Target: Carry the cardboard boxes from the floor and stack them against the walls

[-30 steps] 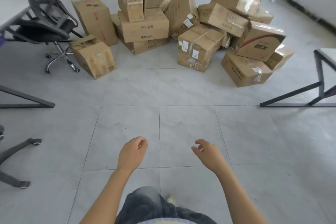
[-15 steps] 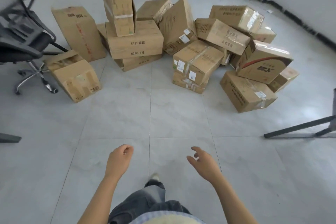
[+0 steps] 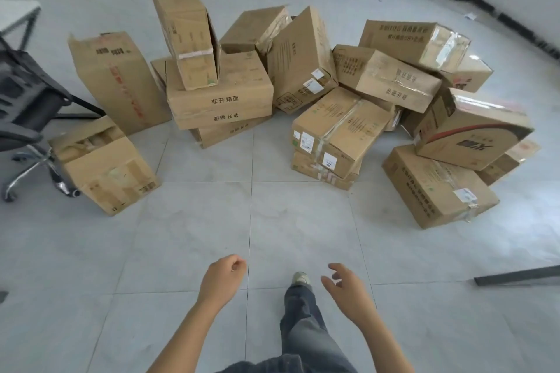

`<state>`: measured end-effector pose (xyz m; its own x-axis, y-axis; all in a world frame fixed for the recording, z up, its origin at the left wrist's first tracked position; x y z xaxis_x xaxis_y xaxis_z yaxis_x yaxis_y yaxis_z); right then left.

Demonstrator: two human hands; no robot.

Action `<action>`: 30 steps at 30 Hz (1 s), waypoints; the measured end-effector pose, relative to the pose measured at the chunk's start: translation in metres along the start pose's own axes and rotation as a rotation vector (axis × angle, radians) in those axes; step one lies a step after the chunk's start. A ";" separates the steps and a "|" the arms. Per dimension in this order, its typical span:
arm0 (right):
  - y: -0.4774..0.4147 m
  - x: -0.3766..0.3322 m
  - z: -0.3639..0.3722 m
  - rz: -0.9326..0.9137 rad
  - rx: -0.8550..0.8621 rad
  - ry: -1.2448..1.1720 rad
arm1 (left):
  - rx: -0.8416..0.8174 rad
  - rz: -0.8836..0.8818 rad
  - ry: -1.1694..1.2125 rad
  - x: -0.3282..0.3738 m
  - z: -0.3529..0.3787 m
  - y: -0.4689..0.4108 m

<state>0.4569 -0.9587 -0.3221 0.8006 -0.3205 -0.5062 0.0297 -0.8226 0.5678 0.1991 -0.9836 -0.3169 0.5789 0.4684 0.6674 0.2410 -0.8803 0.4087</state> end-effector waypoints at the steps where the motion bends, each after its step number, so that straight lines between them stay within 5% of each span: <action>1: -0.021 -0.010 -0.013 -0.015 0.003 -0.009 | 0.035 -0.020 0.012 0.008 -0.007 -0.019; 10: -0.184 -0.117 -0.129 -0.189 0.018 -0.009 | 0.193 -0.027 0.150 0.111 -0.043 -0.142; 17: -0.252 -0.155 -0.097 -0.212 -0.231 0.163 | 0.266 -0.235 0.194 0.077 -0.064 -0.196; 22: -0.328 -0.208 -0.116 -0.213 -0.211 0.202 | 0.324 -0.365 0.276 0.055 -0.089 -0.264; 30: -0.439 -0.337 -0.138 -0.261 -0.187 0.253 | 0.396 -0.271 0.319 0.093 -0.200 -0.419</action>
<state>0.2567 -0.4252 -0.3114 0.8729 0.0329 -0.4867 0.3413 -0.7541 0.5611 -0.0042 -0.5562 -0.3015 0.2075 0.6267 0.7511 0.6569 -0.6582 0.3677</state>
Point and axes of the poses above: each hand's wrist, its own y-axis away from the middle knuckle, its own z-axis out of the palm, x = y × z, the point moved 8 cm from there along -y, towards the middle knuckle, and after that the axes turned 3 degrees about z, right-handed, at the moved point
